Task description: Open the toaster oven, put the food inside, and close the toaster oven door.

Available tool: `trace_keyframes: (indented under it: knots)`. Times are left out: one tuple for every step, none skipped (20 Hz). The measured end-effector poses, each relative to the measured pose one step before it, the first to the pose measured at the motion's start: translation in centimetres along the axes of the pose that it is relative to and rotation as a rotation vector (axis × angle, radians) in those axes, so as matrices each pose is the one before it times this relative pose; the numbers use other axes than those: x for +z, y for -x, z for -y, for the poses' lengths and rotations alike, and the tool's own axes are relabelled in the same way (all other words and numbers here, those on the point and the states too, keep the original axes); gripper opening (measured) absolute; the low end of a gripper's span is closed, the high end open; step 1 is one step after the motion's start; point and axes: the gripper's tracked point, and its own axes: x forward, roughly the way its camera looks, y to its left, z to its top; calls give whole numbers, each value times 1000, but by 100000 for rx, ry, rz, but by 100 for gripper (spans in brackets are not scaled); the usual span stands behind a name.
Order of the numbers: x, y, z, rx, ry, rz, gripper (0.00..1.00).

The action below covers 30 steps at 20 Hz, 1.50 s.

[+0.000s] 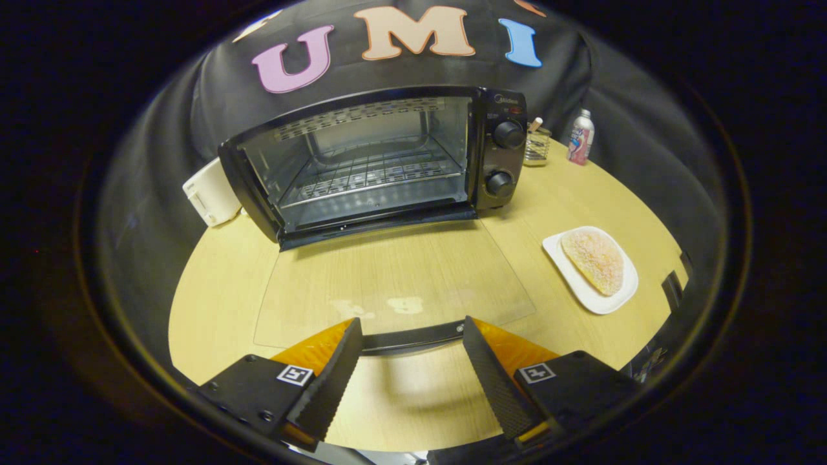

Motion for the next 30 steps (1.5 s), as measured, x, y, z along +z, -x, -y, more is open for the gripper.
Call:
trace_keyframes:
  knots:
    - [454, 325, 309, -205, -643, 705, 99]
    - [800, 318, 504, -773, -626, 1527, 99]
    - [694, 265, 361, -332, -370, 1275, 99]
    - [661, 273, 498, -1145, -135, 1360, 99]
    - [835, 261, 570, -1125, -94, 1478, 99]
    - [1061, 223, 544, -1175, 2, 1598, 99]
    - [951, 163, 635, -1325, 282, 1708, 99]
    - [1142, 84, 865, -1962, 412, 1736, 99]
    - [918, -91, 854, -1990, 174, 1699, 99]
    - [883, -283, 998, -2252, 21, 1021, 99]
    - [722, -463, 1064, -2374, -69, 813, 99]
    - [436, -623, 1178, -2650, -78, 60, 99]
    - [321, -651, 1361, -3238, 61, -262, 99]
    - [260, -572, 1206, -2836, -14, -481, 99]
    - [86, -586, 1137, -2951, -301, -630, 99]
    - [50, -659, 1160, -2678, -283, -793, 99]
    - [-217, -723, 1086, -2736, -158, -1459, 99]
    - [-224, -612, 1112, -2485, 75, -1564, 99]
    - [-414, -797, 938, -2459, 659, -1732, 99]
    - [-486, -769, 975, -2424, 1435, -2449, 99]
    - [-687, -621, 841, -2058, 1850, -2689, 99]
    - [-589, -771, 588, -970, 1904, -2493, 99]
    - [-590, -905, 345, -53, 1622, -2895, 99]
    - [-593, -690, 256, 403, 1287, -2736, 99]
    - [-666, -691, 117, 811, 826, -2208, 100]
    - [-460, -585, 259, 597, 207, -1911, 100]
    - [-399, -814, 336, 627, -197, -1502, 100]
    - [-302, -515, 222, 739, -634, -1416, 100]
    - [-111, -339, -47, 1849, -1295, -757, 100]
    - [-133, -318, -215, 1737, -1810, -389, 100]
